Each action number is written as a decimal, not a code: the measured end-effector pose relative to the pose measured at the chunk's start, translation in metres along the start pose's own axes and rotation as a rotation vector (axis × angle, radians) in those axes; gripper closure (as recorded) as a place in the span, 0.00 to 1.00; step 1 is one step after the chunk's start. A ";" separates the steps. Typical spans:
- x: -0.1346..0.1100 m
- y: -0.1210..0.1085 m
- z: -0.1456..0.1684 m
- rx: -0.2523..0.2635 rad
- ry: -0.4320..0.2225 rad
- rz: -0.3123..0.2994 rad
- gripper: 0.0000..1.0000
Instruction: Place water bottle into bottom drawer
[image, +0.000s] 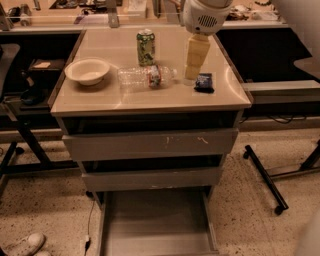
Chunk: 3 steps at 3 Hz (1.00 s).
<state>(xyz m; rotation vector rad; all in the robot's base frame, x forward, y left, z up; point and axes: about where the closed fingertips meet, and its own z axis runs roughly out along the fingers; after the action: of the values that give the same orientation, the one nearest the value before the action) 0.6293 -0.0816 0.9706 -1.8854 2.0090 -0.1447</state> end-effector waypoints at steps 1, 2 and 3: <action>-0.021 -0.019 0.025 -0.021 -0.019 -0.028 0.00; -0.039 -0.031 0.051 -0.054 -0.032 -0.054 0.00; -0.045 -0.042 0.073 -0.079 -0.026 -0.065 0.00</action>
Offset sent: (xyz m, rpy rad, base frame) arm 0.0702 0.0658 -0.0444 0.0084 0.0878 0.1138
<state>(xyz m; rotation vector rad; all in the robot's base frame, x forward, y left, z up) 0.6952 -0.0278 0.9259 -1.9912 1.9644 -0.0592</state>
